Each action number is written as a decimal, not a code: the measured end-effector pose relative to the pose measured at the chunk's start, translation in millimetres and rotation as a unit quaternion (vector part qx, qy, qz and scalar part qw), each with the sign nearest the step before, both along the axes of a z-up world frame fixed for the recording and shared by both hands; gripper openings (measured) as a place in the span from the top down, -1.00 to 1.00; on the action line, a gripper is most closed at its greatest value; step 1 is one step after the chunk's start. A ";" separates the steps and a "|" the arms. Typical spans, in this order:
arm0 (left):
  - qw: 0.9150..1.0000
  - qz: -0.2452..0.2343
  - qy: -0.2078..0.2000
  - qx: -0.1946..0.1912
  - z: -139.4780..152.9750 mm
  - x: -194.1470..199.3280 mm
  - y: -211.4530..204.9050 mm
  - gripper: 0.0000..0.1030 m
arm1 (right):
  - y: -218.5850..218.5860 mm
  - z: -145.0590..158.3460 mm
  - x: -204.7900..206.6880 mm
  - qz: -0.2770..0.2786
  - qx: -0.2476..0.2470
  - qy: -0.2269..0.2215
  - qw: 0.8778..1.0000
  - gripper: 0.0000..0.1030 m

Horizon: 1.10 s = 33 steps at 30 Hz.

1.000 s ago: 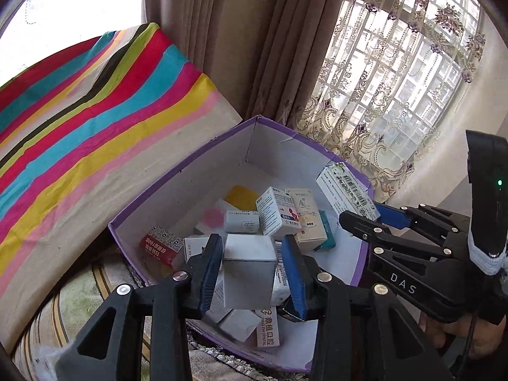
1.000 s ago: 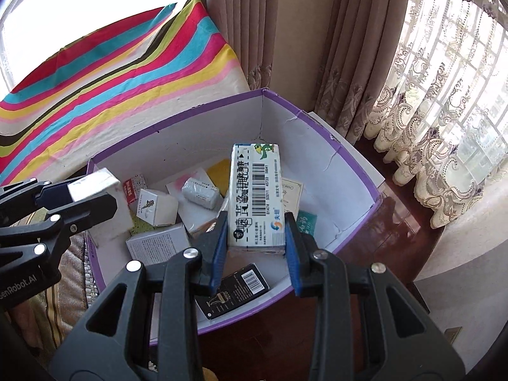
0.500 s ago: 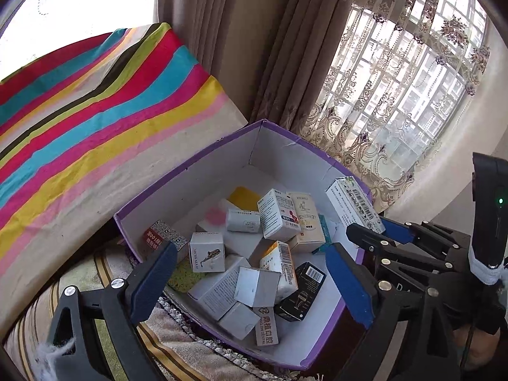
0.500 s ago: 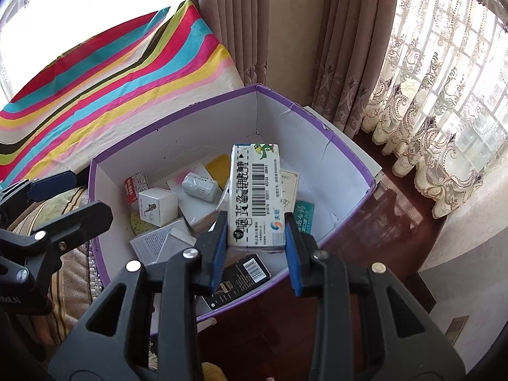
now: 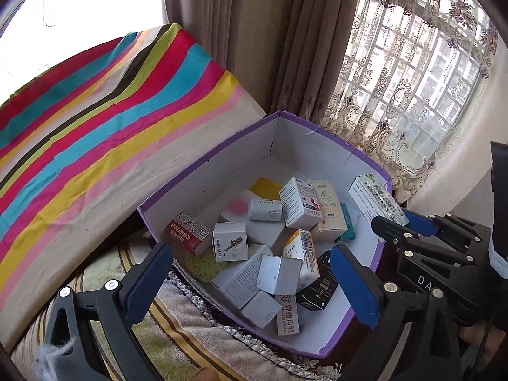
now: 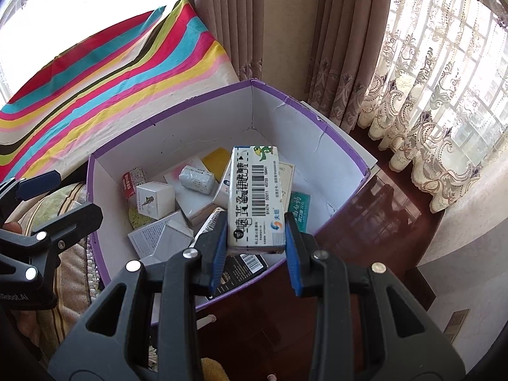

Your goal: Organize objects

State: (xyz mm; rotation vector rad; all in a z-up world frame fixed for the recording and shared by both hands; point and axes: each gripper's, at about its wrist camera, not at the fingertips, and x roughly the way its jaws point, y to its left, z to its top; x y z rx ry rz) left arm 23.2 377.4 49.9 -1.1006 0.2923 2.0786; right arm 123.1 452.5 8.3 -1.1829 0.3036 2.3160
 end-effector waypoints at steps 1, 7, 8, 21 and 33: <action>1.000 -0.002 -0.006 0.002 -0.3 -0.7 0.2 -0.96 | 0.1 -0.2 0.5 -0.001 -0.001 0.000 1.000 0.28; 1.000 0.005 0.019 -0.018 2.4 3.4 5.3 -0.96 | 2.1 0.4 3.4 -0.007 0.001 0.001 1.000 0.28; 1.000 0.004 0.014 -0.016 2.0 2.9 5.8 -0.96 | 2.1 0.4 3.6 -0.007 0.001 0.001 1.000 0.27; 1.000 0.001 0.000 -0.026 -2.8 0.8 10.2 -0.96 | 5.8 0.6 4.6 -0.011 0.000 0.001 1.000 0.28; 1.000 -0.001 -0.012 -0.029 -6.3 -1.3 12.9 -0.96 | 6.6 1.6 4.8 -0.013 0.001 0.002 1.000 0.27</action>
